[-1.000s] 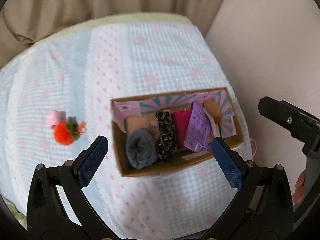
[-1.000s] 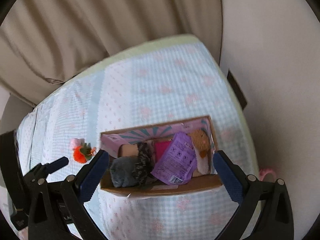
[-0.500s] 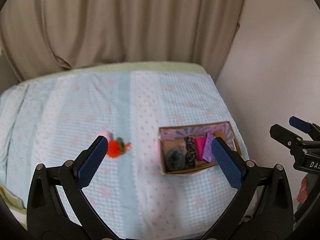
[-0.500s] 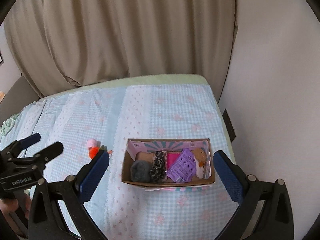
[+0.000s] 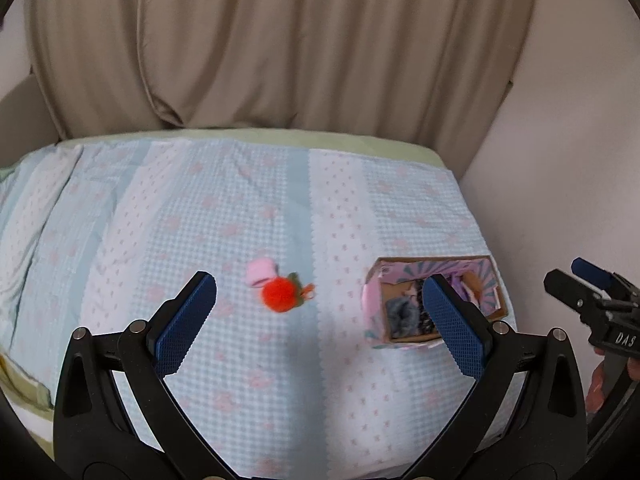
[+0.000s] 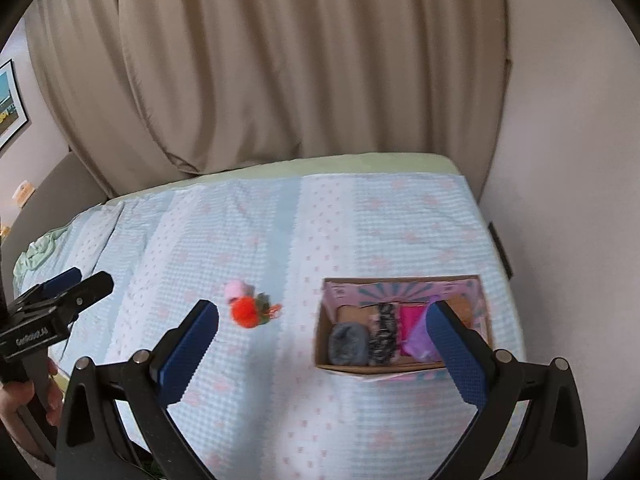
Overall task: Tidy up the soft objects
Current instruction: 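Withdraw both tools from the box toward the pink hair tie and orange pompom, then grasp pink fuzzy hair tie with left tool while right tool grasps orange pompom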
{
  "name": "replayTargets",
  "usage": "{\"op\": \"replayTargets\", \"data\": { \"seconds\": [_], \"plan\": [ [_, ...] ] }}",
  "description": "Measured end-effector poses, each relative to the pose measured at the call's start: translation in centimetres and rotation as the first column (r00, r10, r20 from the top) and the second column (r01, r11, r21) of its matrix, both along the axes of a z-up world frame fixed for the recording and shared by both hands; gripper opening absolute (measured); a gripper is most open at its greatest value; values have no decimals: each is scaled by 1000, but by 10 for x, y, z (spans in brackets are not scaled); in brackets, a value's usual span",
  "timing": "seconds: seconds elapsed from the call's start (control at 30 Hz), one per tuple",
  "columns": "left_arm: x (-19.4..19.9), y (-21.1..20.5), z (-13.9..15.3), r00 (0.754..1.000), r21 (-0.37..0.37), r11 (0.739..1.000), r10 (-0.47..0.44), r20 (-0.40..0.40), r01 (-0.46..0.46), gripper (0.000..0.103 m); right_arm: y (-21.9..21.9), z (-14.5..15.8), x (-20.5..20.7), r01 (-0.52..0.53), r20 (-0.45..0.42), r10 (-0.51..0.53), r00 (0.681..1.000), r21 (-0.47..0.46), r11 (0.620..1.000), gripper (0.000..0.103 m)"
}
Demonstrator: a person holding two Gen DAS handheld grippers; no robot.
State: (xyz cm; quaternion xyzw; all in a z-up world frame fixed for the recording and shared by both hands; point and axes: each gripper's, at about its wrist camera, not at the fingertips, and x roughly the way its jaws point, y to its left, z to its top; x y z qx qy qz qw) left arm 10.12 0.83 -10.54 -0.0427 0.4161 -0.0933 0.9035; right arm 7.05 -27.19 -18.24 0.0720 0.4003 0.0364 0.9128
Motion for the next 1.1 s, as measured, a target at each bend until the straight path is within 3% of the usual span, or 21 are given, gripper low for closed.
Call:
{"op": "replayTargets", "data": {
  "seconds": [0.5,0.73,0.9,1.0,1.1],
  "plan": [
    [103,90,-102,976,-51,997,-60,-211,50,103,107,-104,69,-82,-156,87,984,36,996,103],
    [158,105,-189,933,-138,989,-105,-345,60,103,149,-173,104,-128,-195,135,972,51,991,103],
    [203,106,-277,884,-221,975,-127,-450,28,103,172,-233,132,-167,-199,174,964,51,985,103],
    [222,105,-321,862,-274,962,-134,-490,-6,103,180,-265,149,-173,-202,179,963,43,984,103],
    [235,101,-355,850,-282,960,-146,-507,-4,102,182,-291,163,-169,-197,177,964,57,984,103]
  ]
}}
